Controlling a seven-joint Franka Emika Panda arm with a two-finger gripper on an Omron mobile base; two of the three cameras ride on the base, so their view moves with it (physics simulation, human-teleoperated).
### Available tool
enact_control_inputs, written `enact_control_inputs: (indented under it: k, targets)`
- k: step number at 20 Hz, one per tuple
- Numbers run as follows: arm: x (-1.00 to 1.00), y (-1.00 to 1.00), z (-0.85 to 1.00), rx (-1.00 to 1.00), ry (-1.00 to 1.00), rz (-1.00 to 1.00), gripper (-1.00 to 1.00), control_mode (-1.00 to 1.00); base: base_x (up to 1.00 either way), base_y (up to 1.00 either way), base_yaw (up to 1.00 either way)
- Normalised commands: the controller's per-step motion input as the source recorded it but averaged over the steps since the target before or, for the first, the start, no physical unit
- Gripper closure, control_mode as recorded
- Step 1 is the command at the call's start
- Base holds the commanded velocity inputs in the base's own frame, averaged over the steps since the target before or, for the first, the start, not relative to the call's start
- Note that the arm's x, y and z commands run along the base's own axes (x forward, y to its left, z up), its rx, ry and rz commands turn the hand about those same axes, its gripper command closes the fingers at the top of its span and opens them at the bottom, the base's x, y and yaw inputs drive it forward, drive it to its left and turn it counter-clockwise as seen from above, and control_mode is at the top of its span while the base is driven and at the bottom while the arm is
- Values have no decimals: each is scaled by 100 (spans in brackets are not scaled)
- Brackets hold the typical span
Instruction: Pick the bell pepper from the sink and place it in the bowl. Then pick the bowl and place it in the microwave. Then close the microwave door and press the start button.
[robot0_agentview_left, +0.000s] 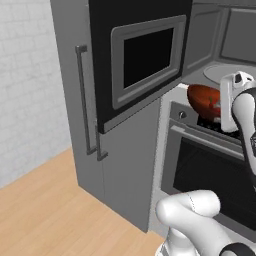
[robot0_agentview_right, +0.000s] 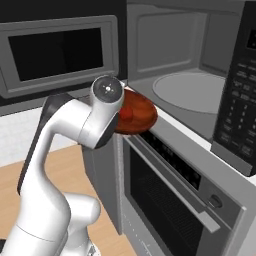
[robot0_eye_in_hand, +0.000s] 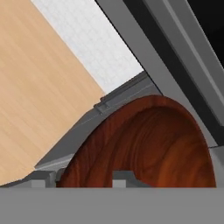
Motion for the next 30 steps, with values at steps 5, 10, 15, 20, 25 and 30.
enact_control_inputs:
  k: [5,10,15,20,25,30]
  targets:
    - [0,0,0,0,0,0,100,100,6,-2,-5]
    - [0,0,0,0,0,0,100,100,-5,0,-5]
    - [0,0,0,0,0,0,100,100,-49,16,-4]
    - [0,0,0,0,0,0,100,100,-52,16,-9]
    - [0,0,0,0,0,0,100,100,-3,-5,-5]
    - [0,0,0,0,0,0,100,100,-22,-5,-16]
